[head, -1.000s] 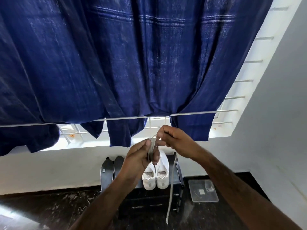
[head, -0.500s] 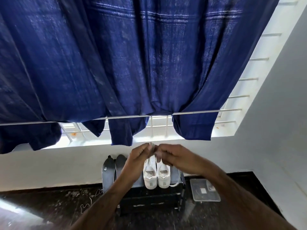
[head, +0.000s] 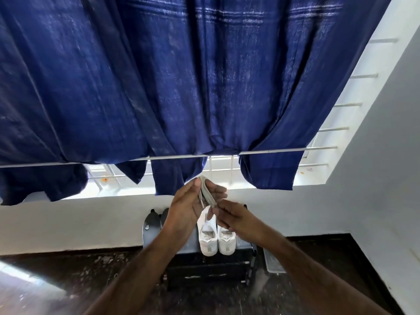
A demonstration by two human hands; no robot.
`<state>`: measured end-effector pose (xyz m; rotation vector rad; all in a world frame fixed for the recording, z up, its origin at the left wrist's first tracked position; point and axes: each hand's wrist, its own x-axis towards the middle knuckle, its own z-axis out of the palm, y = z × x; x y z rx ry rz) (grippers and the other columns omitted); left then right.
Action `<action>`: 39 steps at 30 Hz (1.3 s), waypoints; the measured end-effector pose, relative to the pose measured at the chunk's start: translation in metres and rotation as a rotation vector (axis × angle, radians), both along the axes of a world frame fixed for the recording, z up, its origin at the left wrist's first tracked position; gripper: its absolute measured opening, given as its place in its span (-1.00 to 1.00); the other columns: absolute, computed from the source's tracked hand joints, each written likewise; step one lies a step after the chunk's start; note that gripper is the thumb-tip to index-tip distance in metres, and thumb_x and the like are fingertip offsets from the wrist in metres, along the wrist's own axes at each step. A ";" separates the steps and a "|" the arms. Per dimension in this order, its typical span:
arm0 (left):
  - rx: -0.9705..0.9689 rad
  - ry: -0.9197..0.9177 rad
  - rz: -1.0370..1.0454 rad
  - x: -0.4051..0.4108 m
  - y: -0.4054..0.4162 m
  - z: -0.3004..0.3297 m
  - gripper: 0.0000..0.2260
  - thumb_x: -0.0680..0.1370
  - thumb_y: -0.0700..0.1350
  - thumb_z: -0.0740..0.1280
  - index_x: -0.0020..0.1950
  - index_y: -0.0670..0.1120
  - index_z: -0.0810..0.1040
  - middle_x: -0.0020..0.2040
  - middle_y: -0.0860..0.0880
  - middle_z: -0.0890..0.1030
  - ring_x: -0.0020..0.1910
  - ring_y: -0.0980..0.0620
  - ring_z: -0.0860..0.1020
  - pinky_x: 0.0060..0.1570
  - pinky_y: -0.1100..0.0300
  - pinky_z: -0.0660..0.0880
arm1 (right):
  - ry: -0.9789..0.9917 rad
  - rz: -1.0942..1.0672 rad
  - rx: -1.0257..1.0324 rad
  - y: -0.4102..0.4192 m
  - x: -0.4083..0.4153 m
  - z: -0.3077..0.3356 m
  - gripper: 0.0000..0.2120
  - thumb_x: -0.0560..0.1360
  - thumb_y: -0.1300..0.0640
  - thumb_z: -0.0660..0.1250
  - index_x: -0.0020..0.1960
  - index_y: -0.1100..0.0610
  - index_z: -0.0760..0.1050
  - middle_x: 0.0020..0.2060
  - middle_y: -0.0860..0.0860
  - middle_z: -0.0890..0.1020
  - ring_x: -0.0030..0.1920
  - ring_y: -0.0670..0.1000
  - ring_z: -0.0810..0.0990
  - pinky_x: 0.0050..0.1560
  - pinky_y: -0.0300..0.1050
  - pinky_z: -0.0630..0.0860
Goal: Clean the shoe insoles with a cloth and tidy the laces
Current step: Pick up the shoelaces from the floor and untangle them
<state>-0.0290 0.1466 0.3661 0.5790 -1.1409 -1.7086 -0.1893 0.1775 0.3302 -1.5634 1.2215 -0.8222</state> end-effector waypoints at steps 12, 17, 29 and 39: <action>-0.064 -0.431 -0.016 0.010 -0.002 -0.040 -0.63 0.73 -0.05 0.07 0.03 -0.16 0.62 -0.13 -0.15 0.66 -0.14 -0.03 0.62 -0.01 0.09 0.56 | 0.176 0.078 -0.076 -0.007 -0.017 0.024 -0.74 0.71 0.13 0.20 -0.08 0.17 0.57 -0.39 -0.15 0.59 -0.42 -0.21 0.37 -0.32 -0.37 0.32; -0.099 -0.535 -0.054 0.001 0.004 -0.042 -0.61 0.74 -0.13 0.03 0.00 -0.28 0.59 -0.28 -0.17 0.59 -0.33 0.04 0.55 -0.23 0.23 0.50 | 0.120 -0.066 -0.128 -0.022 -0.024 0.034 -0.75 0.70 0.14 0.22 -0.05 0.24 0.56 -0.47 -0.21 0.45 -0.42 -0.20 0.32 -0.36 -0.40 0.28; 0.126 -0.034 -0.031 0.016 -0.001 -0.038 -0.69 0.71 -0.16 0.06 0.13 -0.31 0.54 0.08 -0.29 0.67 0.10 -0.20 0.66 0.18 0.01 0.58 | 0.059 -0.072 0.042 0.010 0.013 -0.051 -0.73 0.71 0.12 0.22 -0.02 -0.08 0.65 -0.46 -0.17 0.43 -0.40 -0.18 0.35 -0.29 -0.25 0.31; -0.101 -0.559 -0.010 0.022 0.012 -0.068 -0.70 0.71 -0.18 0.13 0.00 -0.21 0.64 -0.19 -0.13 0.67 -0.16 0.02 0.61 -0.04 0.23 0.50 | 0.192 -0.047 -0.092 0.004 0.001 0.004 -0.80 0.64 0.01 0.34 -0.13 0.04 0.60 -0.38 -0.21 0.55 -0.32 -0.15 0.45 -0.21 -0.21 0.41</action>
